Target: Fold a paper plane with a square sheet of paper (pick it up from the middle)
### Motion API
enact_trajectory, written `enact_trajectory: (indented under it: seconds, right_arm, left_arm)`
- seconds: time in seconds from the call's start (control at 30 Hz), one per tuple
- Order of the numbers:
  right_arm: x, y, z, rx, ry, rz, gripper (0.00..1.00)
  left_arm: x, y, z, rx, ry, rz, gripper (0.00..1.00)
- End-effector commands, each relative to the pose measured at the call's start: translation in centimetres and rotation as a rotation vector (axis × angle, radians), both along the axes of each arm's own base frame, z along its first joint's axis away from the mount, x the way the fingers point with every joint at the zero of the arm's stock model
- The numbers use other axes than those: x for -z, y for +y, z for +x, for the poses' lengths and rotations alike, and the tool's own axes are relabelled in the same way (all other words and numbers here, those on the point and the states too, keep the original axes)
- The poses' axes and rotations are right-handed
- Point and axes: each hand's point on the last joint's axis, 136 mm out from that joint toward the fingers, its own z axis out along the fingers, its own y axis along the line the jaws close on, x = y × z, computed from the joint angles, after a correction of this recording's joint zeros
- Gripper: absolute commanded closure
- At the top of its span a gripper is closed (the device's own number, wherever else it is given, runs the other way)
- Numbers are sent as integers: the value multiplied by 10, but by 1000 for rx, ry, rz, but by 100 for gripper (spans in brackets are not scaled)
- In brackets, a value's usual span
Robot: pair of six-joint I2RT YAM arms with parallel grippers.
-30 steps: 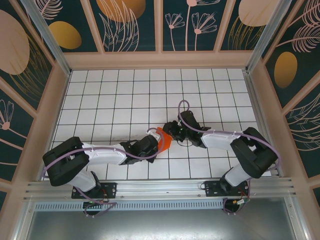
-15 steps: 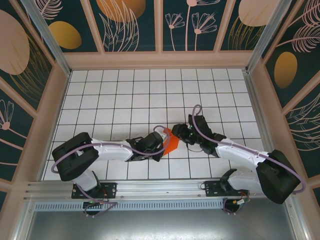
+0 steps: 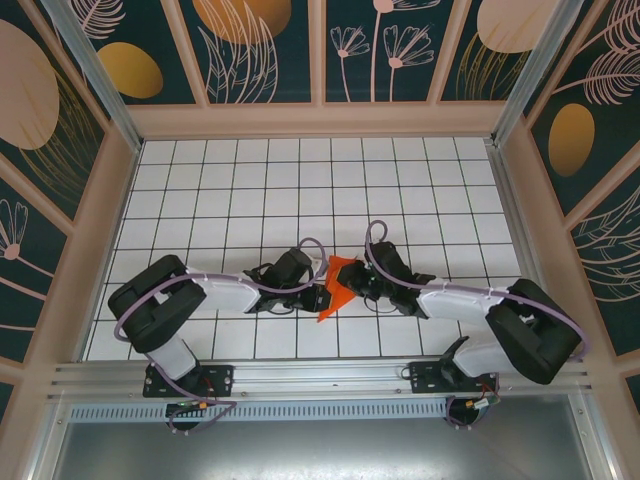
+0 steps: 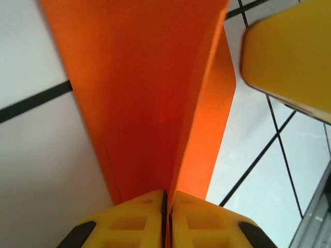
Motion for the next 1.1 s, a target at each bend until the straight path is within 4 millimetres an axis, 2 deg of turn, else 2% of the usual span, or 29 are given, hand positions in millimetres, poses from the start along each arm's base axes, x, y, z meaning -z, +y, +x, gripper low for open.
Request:
enact_trajectory:
  seconds: [0.0, 0.1, 0.13, 0.27, 0.8, 1.07]
  right_arm:
    - [-16, 9, 12, 23, -44, 43, 85]
    - [-15, 14, 12, 4, -39, 59, 85]
    - [-12, 14, 11, 7, -29, 55, 85]
    - [-4, 15, 10, 4, -7, 51, 85]
    - [20, 15, 14, 15, 38, -3, 85]
    - [38, 1, 13, 65, 82, -66, 86]
  left_arm:
    - [4, -3, -6, 3, 83, -55, 88]
    - [1, -3, -4, -13, 95, -78, 88]
    - [10, -1, -5, -21, 120, -71, 88]
    - [17, 1, -6, -45, 165, -77, 88]
    - [31, 9, -8, -41, 185, -19, 86]
    - [21, 12, -6, -37, 147, -15, 74]
